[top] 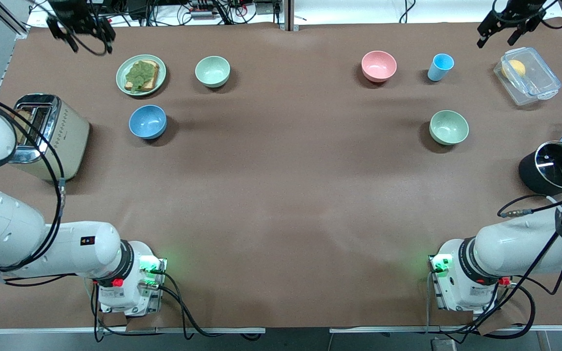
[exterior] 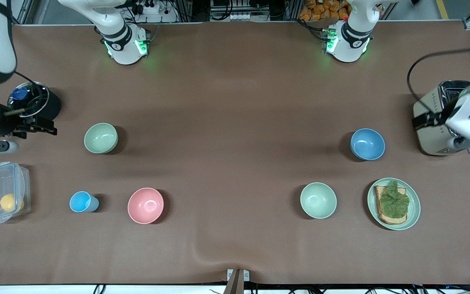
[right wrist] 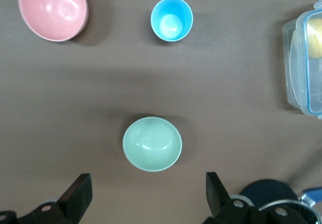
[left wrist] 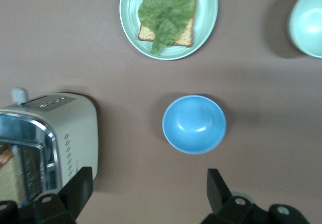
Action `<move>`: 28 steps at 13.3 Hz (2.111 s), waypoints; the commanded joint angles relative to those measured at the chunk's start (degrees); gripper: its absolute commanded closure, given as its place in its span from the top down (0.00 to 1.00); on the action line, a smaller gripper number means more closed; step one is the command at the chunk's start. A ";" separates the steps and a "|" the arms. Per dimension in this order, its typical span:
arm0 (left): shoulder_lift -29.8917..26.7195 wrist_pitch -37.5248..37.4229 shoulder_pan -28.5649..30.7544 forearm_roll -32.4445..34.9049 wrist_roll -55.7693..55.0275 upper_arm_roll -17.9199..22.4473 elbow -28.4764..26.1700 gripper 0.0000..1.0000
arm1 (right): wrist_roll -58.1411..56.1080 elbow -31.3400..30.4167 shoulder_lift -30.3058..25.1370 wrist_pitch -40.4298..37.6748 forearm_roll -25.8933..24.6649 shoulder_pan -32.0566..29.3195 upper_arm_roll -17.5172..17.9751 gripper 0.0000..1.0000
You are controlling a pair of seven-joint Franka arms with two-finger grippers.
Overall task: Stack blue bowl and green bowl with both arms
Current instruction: 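Reach the right gripper to the green bowl while the left gripper reaches the blue bowl, then grasp the green bowl with the right gripper while the left gripper grasps the blue bowl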
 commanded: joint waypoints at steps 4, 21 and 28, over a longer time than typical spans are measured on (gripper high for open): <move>8.45 17.61 6.00 -1.87 0.56 -0.34 -11.93 1.00 | -4.21 -9.81 0.59 8.85 -0.17 -3.04 0.40 1.00; 16.30 22.20 6.44 -4.25 0.39 -0.87 -15.53 0.65 | -13.87 -30.48 7.53 38.84 6.33 -5.67 0.66 1.00; 17.35 22.20 6.27 -6.01 0.21 -1.40 -15.44 0.26 | -23.46 -31.62 9.56 38.84 13.72 -7.96 0.66 0.61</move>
